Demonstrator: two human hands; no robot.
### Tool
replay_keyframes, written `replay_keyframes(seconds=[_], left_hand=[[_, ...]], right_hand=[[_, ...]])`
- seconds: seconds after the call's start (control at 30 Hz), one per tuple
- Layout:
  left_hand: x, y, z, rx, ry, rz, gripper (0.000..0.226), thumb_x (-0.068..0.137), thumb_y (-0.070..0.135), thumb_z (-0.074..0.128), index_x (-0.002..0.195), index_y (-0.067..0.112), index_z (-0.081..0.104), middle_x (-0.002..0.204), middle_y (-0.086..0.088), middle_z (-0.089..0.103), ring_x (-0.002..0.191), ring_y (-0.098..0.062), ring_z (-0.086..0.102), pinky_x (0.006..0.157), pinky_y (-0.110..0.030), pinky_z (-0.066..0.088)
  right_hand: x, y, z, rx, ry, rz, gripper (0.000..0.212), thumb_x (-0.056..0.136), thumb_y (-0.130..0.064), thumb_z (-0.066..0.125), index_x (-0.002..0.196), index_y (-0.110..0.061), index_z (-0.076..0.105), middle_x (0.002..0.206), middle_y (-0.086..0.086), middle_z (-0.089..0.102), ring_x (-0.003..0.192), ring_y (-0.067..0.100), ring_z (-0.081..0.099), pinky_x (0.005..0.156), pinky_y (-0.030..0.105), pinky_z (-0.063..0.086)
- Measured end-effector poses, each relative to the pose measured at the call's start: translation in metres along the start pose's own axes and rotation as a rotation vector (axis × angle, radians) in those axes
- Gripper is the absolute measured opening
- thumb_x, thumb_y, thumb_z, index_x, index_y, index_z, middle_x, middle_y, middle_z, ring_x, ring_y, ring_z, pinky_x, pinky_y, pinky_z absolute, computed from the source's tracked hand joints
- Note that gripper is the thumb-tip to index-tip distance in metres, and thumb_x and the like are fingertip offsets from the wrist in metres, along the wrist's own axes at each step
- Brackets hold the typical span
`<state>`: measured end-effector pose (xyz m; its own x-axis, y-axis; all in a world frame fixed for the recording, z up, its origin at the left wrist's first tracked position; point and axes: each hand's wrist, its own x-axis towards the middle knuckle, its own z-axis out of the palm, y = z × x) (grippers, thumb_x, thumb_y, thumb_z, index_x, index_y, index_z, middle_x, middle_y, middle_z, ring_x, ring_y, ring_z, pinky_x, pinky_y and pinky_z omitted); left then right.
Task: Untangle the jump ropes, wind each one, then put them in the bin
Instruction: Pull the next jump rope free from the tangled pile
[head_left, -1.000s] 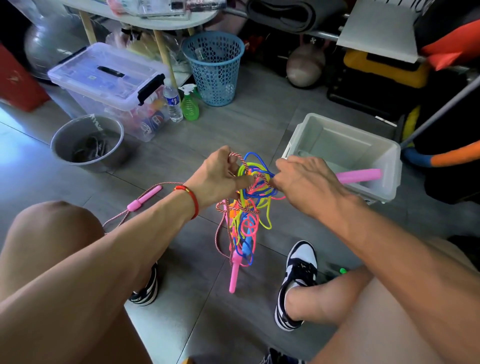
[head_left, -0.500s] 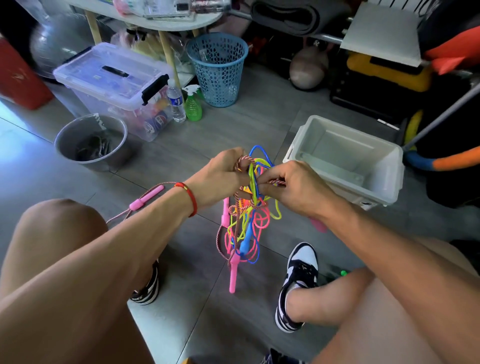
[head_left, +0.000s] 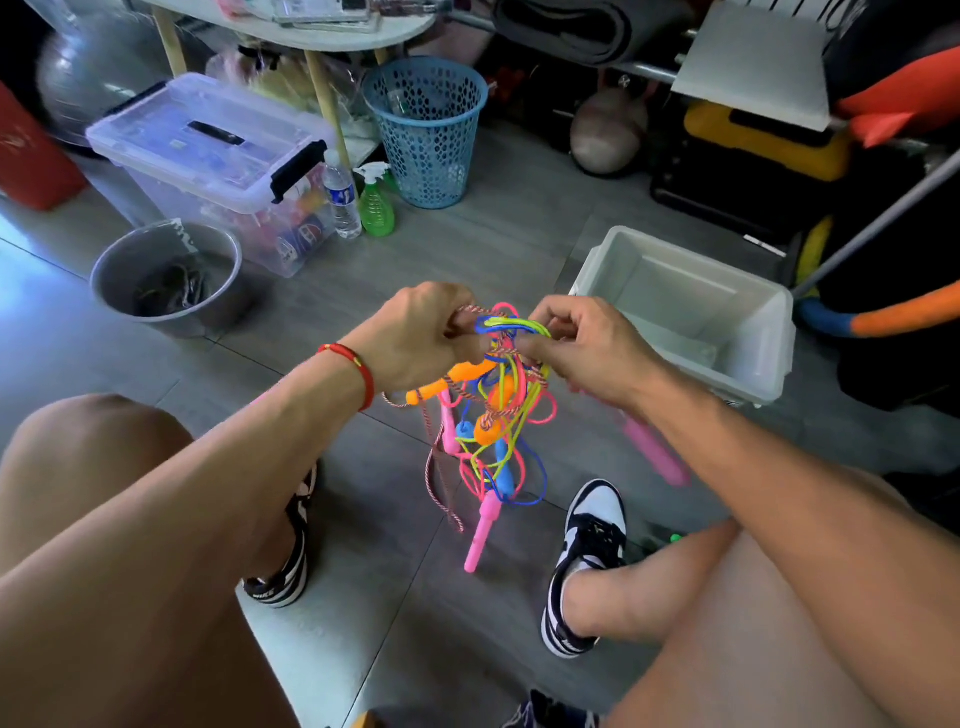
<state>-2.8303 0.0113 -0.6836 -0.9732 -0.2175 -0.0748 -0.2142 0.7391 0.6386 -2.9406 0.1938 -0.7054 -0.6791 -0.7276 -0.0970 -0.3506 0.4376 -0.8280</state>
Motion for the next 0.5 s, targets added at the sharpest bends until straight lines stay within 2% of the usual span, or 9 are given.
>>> replay_keyframes(seconds=[0.07,0.17,0.23,0.3,0.33,0.4,0.47,0.5], left_hand=[[0.003,-0.003,-0.003,-0.084,0.009,-0.074,0.036,0.085,0.022,0.074,0.065,0.017,0.044,0.066,0.003,0.067,0.052,-0.008,0.046,0.047,-0.015,0.035],[0.004,0.002,0.000,-0.182,0.002,-0.164,0.037,0.078,0.018,0.071,0.063,0.019,0.037,0.056,0.001,0.054,0.050,-0.013,0.039,0.044,-0.022,0.034],[0.003,0.007,0.000,-0.201,0.012,-0.169,0.039,0.076,0.017,0.071,0.063,0.020,0.035,0.059,0.001,0.039,0.055,-0.015,0.030,0.046,-0.026,0.029],[0.004,0.007,0.000,-0.234,0.035,-0.179,0.033,0.076,0.014,0.071,0.065,0.018,0.040,0.063,0.001,0.033,0.058,-0.014,0.026,0.046,-0.027,0.025],[0.006,0.006,0.000,-0.261,0.038,-0.196,0.031,0.077,0.014,0.071,0.066,0.017,0.042,0.063,0.001,0.032,0.059,-0.015,0.026,0.047,-0.027,0.024],[0.007,0.005,0.001,-0.305,0.039,-0.218,0.035,0.079,0.015,0.071,0.063,0.018,0.039,0.061,0.002,0.031,0.058,-0.016,0.025,0.050,-0.027,0.023],[0.008,0.003,0.001,-0.294,0.052,-0.250,0.043,0.081,0.020,0.073,0.059,0.019,0.037,0.057,0.003,0.030,0.054,-0.016,0.025,0.048,-0.027,0.023],[0.008,0.002,0.000,-0.260,0.067,-0.272,0.045,0.081,0.024,0.076,0.057,0.019,0.038,0.054,0.003,0.030,0.050,-0.014,0.025,0.045,-0.026,0.024]], right_hand=[[0.003,0.001,-0.001,-0.067,0.015,0.008,0.012,0.088,-0.022,0.070,0.081,-0.015,0.063,0.069,0.000,0.073,0.052,0.011,0.057,0.056,0.030,0.046],[0.006,0.001,0.000,-0.233,-0.011,0.003,0.011,0.086,-0.031,0.060,0.083,-0.021,0.058,0.074,0.001,0.071,0.067,0.024,0.067,0.064,0.041,0.053],[0.006,-0.001,0.000,-0.375,-0.095,0.021,0.016,0.095,-0.034,0.054,0.081,-0.026,0.051,0.072,-0.003,0.062,0.073,0.025,0.065,0.065,0.038,0.046],[0.005,-0.002,0.001,-0.467,-0.155,0.025,0.027,0.101,-0.039,0.045,0.075,-0.033,0.039,0.073,-0.011,0.049,0.081,0.024,0.056,0.066,0.034,0.033],[0.007,-0.001,0.002,-0.507,-0.158,0.014,0.028,0.101,-0.044,0.040,0.075,-0.034,0.036,0.078,-0.011,0.046,0.087,0.025,0.054,0.070,0.034,0.033],[0.009,0.001,0.003,-0.599,-0.133,-0.008,0.027,0.095,-0.054,0.030,0.086,-0.033,0.043,0.097,-0.003,0.049,0.106,0.029,0.052,0.083,0.041,0.042],[0.011,0.004,0.005,-0.635,-0.056,0.021,0.028,0.096,-0.048,0.035,0.107,-0.034,0.056,0.125,0.001,0.046,0.121,0.030,0.044,0.099,0.052,0.043],[0.013,0.007,0.003,-0.609,0.006,0.029,0.026,0.097,-0.041,0.040,0.115,-0.036,0.058,0.133,0.002,0.041,0.124,0.030,0.042,0.102,0.053,0.041]])
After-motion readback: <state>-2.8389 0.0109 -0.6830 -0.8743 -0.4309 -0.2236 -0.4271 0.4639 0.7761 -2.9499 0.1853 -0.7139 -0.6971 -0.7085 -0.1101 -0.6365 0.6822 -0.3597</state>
